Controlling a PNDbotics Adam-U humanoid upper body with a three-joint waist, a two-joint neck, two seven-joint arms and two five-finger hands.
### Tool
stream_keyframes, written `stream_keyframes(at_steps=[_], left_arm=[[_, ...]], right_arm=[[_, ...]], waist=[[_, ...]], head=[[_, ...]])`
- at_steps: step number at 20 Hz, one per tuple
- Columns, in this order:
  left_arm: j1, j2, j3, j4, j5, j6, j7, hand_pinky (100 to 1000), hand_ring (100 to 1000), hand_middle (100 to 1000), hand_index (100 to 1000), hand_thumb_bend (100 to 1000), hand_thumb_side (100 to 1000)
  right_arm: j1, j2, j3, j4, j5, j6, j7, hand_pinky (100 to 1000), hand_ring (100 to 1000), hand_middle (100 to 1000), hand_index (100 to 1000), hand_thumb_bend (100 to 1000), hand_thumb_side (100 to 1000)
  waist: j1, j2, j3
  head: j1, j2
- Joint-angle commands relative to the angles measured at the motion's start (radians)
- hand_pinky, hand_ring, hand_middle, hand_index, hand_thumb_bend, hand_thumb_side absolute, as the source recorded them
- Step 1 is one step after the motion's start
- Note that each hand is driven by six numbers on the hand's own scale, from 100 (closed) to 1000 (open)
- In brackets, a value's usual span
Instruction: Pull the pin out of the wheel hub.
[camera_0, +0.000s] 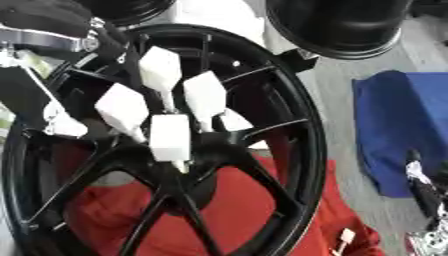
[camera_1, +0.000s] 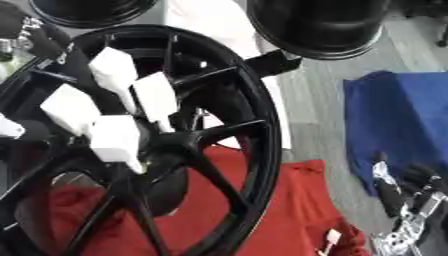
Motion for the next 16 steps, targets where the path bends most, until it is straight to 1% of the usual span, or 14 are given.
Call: stream_keyframes(at_steps=[1, 8, 13, 15, 16], left_arm=[[-0.013, 0.007, 0.010, 0.011, -0.002, -0.002, 0.000, 755, 697, 739, 816, 394, 421], [-0.015, -0.011, -0.004, 0.038, 0.006, -0.003, 0.000, 739, 673, 719, 805, 374, 431], [-0.016, -0.019, -0.010, 0.049, -0.007, -0.008, 0.000, 725, 650, 687, 780, 372, 357], [-0.015, -0.022, -0.012, 0.057, -0.016, -0.013, 0.000, 712, 635, 672, 770, 357, 334], [-0.015, -0.024, -0.012, 0.060, -0.018, -0.015, 0.000, 704, 622, 655, 759, 335, 327]], right_arm=[[-0.004, -0.012, -0.002, -0.022, -0.004, 0.001, -0.004, 519, 581, 492, 607, 641, 282], [-0.006, -0.011, -0.002, -0.022, -0.011, -0.001, -0.014, 519, 582, 492, 607, 642, 282], [-0.007, -0.012, -0.002, -0.024, -0.019, -0.005, -0.020, 518, 582, 491, 606, 643, 281], [-0.008, -0.012, -0.002, -0.024, -0.022, -0.007, -0.024, 518, 582, 490, 606, 643, 281], [-0.008, -0.012, -0.002, -0.024, -0.023, -0.008, -0.025, 518, 582, 490, 606, 643, 281]], waist=[[0.001, -0.016, -0.003], [0.000, -0.015, -0.007], [0.000, -0.016, -0.009], [0.000, -0.016, -0.010], [0.000, -0.016, -0.010]], head=[[0.004, -0.012], [0.008, -0.011], [0.010, -0.011], [0.010, -0.011], [0.010, -0.012]])
